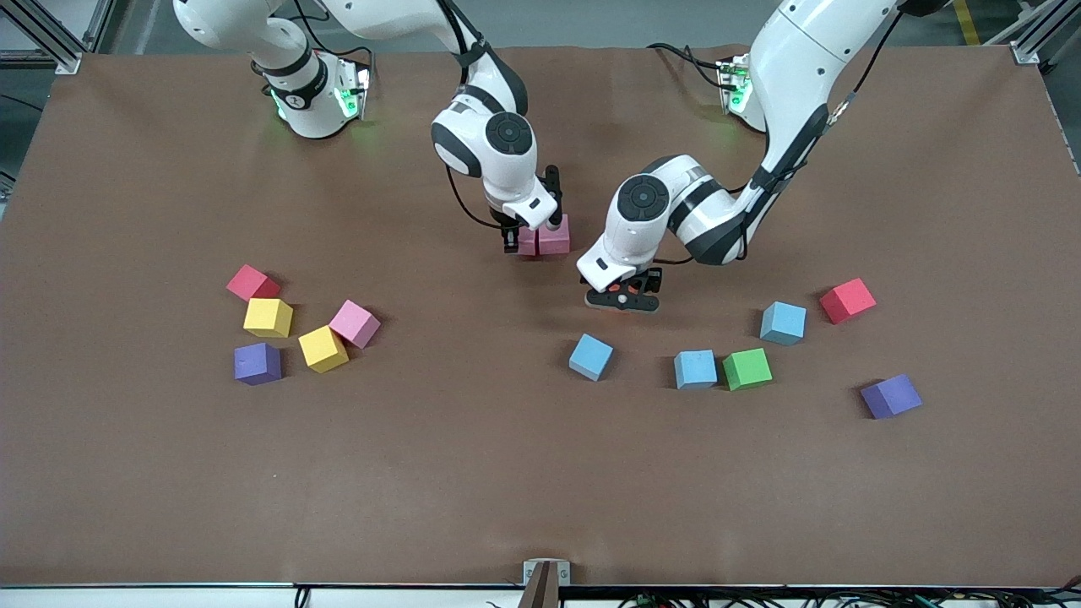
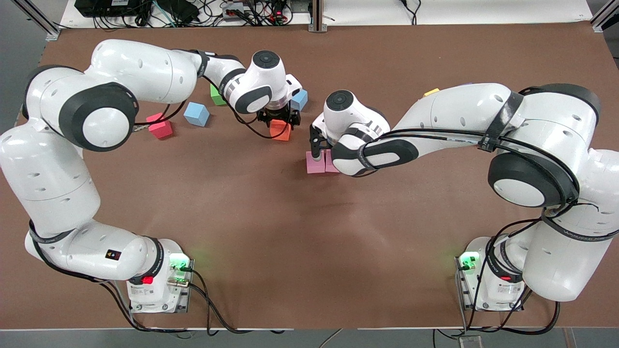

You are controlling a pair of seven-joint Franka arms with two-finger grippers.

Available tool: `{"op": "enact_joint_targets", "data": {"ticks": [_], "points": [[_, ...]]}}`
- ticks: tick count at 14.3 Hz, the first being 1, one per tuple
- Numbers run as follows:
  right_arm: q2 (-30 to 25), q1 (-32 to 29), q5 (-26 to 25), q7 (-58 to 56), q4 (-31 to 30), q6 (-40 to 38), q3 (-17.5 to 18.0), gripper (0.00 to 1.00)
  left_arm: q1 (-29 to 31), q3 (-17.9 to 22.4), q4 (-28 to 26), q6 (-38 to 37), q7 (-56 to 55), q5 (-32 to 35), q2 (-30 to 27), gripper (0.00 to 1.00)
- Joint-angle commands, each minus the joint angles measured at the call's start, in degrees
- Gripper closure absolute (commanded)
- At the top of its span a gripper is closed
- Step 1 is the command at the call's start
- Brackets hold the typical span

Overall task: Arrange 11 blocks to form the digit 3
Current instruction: 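Place the pink block beside the first pink with the right gripper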

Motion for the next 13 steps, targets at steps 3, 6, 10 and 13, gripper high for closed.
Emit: {"op": "enact_joint_targets", "data": {"ticks": [3,6,10,13], "points": [[1.2,1.16,-1.46,1.35,1.02,0.93,-0.51,0.7,-0.04,-0.08,1.2,-0.05,-4.75,1.21,1.28,0.37],[1.2,1.08,-1.55,1.17,1.02,0.76,-0.51,0.0,0.92,-0.17,1.21,-0.05,-6.24,0.95,1.19,0.62],[-0.46,0.46,-1.46,0.91,0.76,-0.82,-0.51,0.0,1.19,-0.34,0.77,-0.84,-12.29,0.69,-1.78,0.7],[-3.71,-0.77,-1.38,0.82,0.59,-5.03,-0.51,0.0,1.19,-0.87,0.68,-7.4,-16.85,-0.19,-5.3,0.8]]}}
